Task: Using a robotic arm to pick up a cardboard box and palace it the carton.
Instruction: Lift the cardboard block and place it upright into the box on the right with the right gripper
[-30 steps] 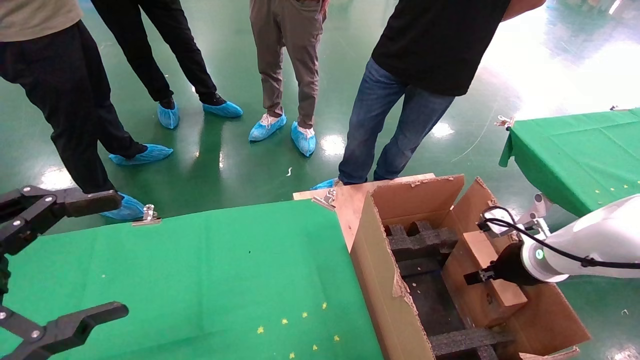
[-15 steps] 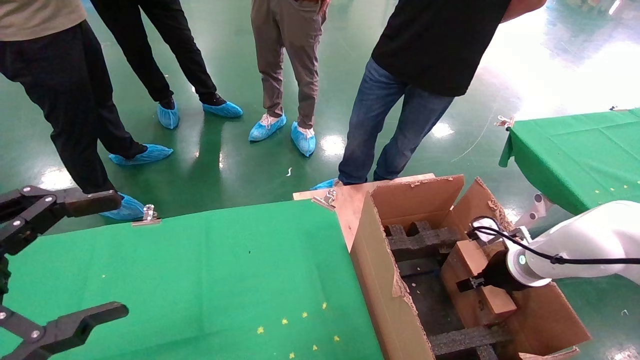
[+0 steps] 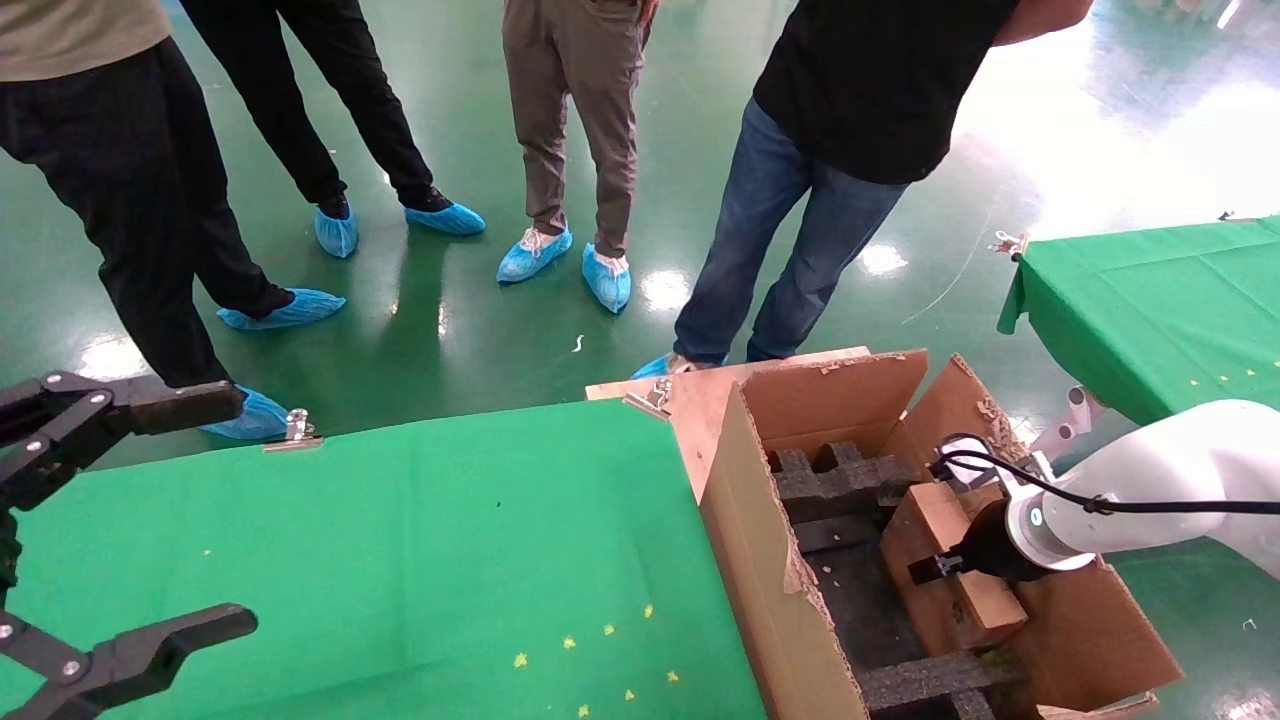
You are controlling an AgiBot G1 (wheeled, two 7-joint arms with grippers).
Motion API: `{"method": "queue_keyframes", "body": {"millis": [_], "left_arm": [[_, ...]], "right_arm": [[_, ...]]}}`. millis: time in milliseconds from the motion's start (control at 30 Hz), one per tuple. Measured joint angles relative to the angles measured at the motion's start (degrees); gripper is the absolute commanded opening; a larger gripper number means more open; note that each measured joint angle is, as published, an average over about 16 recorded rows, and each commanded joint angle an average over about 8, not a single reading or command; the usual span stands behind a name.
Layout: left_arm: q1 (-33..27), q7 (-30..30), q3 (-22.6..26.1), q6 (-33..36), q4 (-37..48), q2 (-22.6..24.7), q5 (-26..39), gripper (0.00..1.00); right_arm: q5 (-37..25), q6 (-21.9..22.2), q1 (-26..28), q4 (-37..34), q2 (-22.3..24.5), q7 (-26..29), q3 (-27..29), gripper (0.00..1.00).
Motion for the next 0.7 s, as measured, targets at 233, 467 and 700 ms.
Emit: {"method": "queue_keyframes", "body": {"millis": [233, 467, 700], "left_arm": [[0.0, 0.0, 0.0, 0.0, 0.0, 0.0, 0.0, 1.0], [0.0, 0.0, 0.0, 0.0, 0.0, 0.0, 0.0, 1.0], [0.0, 0.0, 0.0, 0.0, 0.0, 0.0, 0.0, 1.0]], "right_arm": [[-0.1, -0.1, 0.2, 0.0, 0.0, 0.0, 0.0, 1.0], [-0.3, -0.2, 0.6, 0.2, 0.1, -0.1, 0.0, 1.0], [-0.8, -0.6, 1.6, 1.4, 0.7, -0.2, 0.0, 1.0]]}}
